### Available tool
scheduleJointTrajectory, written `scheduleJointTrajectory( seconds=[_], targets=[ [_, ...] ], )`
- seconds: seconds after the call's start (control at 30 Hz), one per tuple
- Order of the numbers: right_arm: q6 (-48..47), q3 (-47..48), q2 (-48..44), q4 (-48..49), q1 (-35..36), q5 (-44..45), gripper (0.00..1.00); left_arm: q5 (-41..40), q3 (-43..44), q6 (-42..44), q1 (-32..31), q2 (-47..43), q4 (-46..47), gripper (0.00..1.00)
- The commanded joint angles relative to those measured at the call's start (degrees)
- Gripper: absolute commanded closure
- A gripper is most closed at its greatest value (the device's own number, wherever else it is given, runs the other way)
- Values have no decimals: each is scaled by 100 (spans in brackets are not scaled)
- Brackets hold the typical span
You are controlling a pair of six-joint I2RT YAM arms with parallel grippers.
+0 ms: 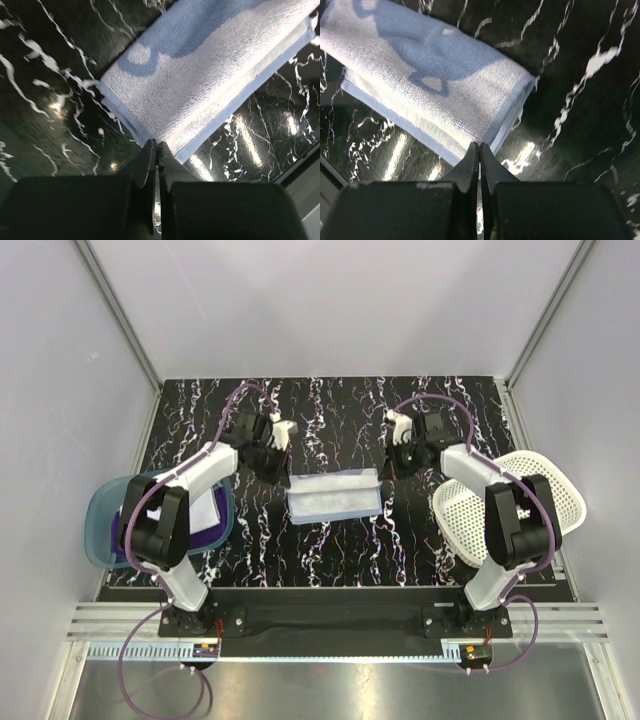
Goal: Fold and stack the towels
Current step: Fold the towel
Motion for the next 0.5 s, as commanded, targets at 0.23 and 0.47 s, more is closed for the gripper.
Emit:
scheduleJointTrajectory(
  seconds=[0.23, 0.47],
  targets=[
    [820, -716, -450, -139, 289, 412, 87, -116, -850, -490, -465, -469, -70, 91],
    [1452, -611, -792, -792, 457, 351, 57, -1240, -1096, -990, -738, -1225, -387, 56]
  ],
)
